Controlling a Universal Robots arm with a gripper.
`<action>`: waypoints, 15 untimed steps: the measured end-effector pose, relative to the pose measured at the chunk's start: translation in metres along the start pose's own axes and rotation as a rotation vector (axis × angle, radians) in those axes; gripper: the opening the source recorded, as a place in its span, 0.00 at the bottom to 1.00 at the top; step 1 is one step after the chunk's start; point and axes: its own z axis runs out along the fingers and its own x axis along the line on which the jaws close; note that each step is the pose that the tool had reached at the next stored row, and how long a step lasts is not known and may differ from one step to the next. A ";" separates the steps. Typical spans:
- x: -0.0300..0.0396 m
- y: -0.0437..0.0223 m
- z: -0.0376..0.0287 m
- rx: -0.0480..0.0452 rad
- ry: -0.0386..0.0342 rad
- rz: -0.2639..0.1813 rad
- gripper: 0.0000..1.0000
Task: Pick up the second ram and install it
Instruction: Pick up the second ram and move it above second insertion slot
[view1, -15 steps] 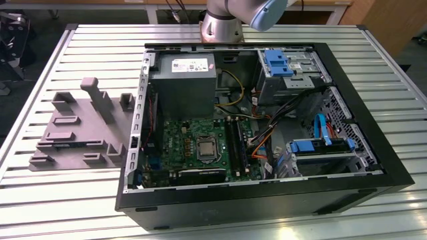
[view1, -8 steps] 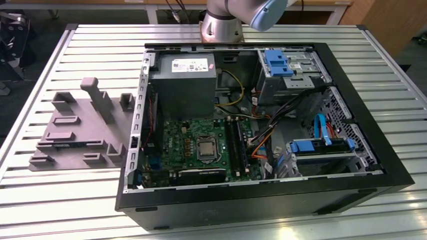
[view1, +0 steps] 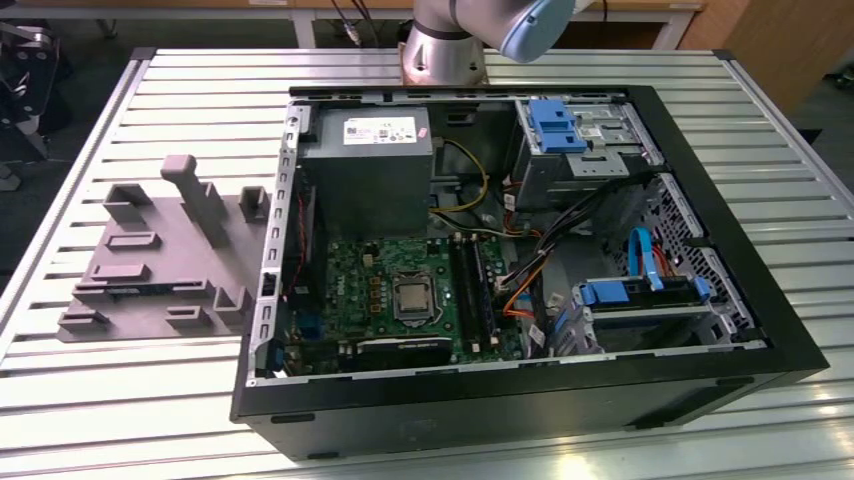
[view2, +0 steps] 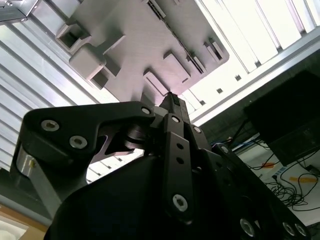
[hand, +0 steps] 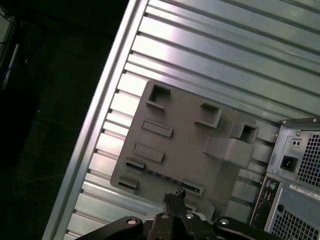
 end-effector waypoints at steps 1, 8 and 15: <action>0.0000 0.0000 0.0000 -0.0001 0.0004 -0.008 0.11; 0.0000 0.0000 0.0000 -0.0007 0.0024 -0.055 0.11; 0.0000 0.0000 0.0000 -0.0010 0.0038 -0.088 0.11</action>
